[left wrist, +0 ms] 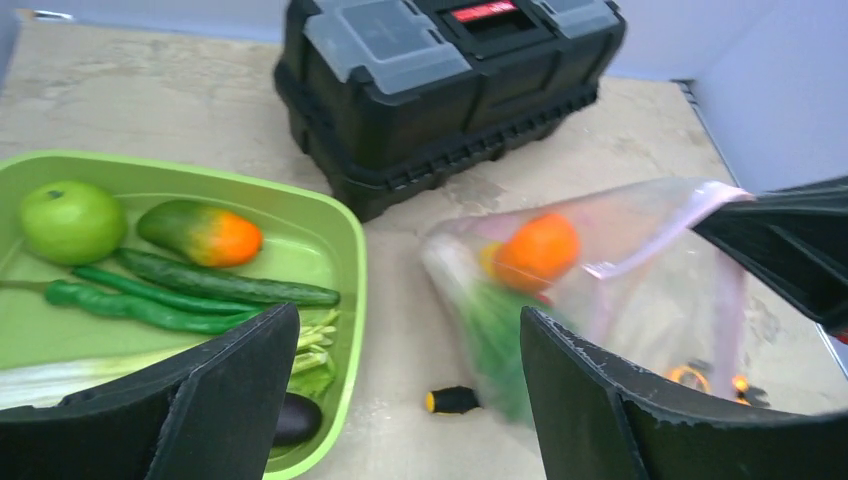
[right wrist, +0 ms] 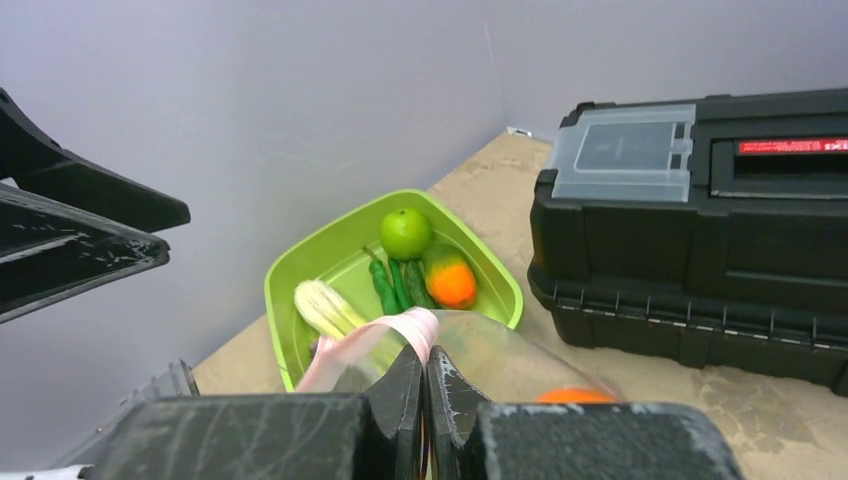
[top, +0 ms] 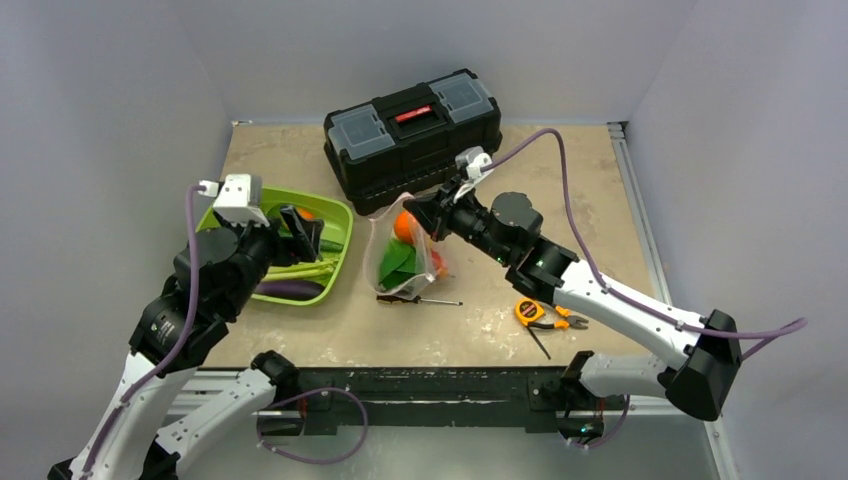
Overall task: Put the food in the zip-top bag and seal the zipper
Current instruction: Pick up the fake fruit from the bin.
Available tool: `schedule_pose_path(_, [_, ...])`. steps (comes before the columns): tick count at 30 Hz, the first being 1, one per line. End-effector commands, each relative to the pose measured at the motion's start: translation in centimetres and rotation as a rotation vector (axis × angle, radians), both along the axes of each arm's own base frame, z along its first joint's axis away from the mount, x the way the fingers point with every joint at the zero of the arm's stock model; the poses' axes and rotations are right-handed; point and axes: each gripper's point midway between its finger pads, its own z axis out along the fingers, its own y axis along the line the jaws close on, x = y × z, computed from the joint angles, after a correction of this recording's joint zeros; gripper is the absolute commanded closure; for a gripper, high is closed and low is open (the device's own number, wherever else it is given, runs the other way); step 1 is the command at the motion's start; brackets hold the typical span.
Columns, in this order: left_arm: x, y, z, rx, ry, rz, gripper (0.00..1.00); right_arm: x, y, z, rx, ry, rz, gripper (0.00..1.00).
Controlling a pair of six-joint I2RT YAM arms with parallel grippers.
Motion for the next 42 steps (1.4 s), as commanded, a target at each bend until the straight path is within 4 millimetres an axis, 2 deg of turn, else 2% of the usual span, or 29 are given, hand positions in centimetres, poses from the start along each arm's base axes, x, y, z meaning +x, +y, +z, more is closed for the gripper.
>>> schedule_pose_path(1, [0.6, 3.3, -0.4, 0.045, -0.016, 0.176, 0.18, 0.2, -0.8, 4.5, 0.076, -0.086, -0.035, 1.00])
schedule_pose_path(4, [1.1, 3.2, -2.2, 0.070, 0.032, 0.192, 0.16, 0.6, -0.3, 2.4, 0.051, -0.057, -0.038, 1.00])
schedule_pose_path(8, [2.2, 3.0, -5.3, 0.086, 0.136, 0.209, 0.12, 1.8, 0.8, -1.3, -0.029, 0.011, -0.051, 1.00])
schedule_pose_path(11, [3.2, 2.8, -7.3, 0.027, 0.220, 0.198, 0.12, 2.1, 0.9, -2.5, -0.056, 0.030, -0.060, 1.00])
schedule_pose_path(18, [6.3, 4.3, -9.9, -0.056, 0.340, 0.264, 0.10, 2.1, 0.5, -2.5, -0.055, 0.022, -0.072, 1.00])
schedule_pose_path(23, [9.8, 6.0, -11.3, -0.269, 0.406, 0.300, 0.10, 2.1, 0.3, -2.1, -0.048, 0.014, -0.078, 1.00])
schedule_pose_path(27, [12.4, 8.5, -14.4, -0.479, 0.522, 0.425, 0.10, 2.1, -0.2, -1.6, -0.040, 0.000, -0.093, 1.00])
schedule_pose_path(33, [15.5, 10.9, -19.7, -0.573, 0.646, 0.605, 0.10, 2.1, -0.7, -1.5, -0.038, -0.004, -0.104, 1.00])
schedule_pose_path(37, [17.2, 12.4, -20.6, -0.582, 0.616, 0.689, 0.12, 2.2, -0.8, -1.6, -0.036, -0.005, -0.108, 1.00])
schedule_pose_path(42, [18.3, 13.0, -22.2, -0.688, 0.636, 0.751, 0.13, 2.2, -0.8, -1.6, -0.037, -0.004, -0.110, 1.00])
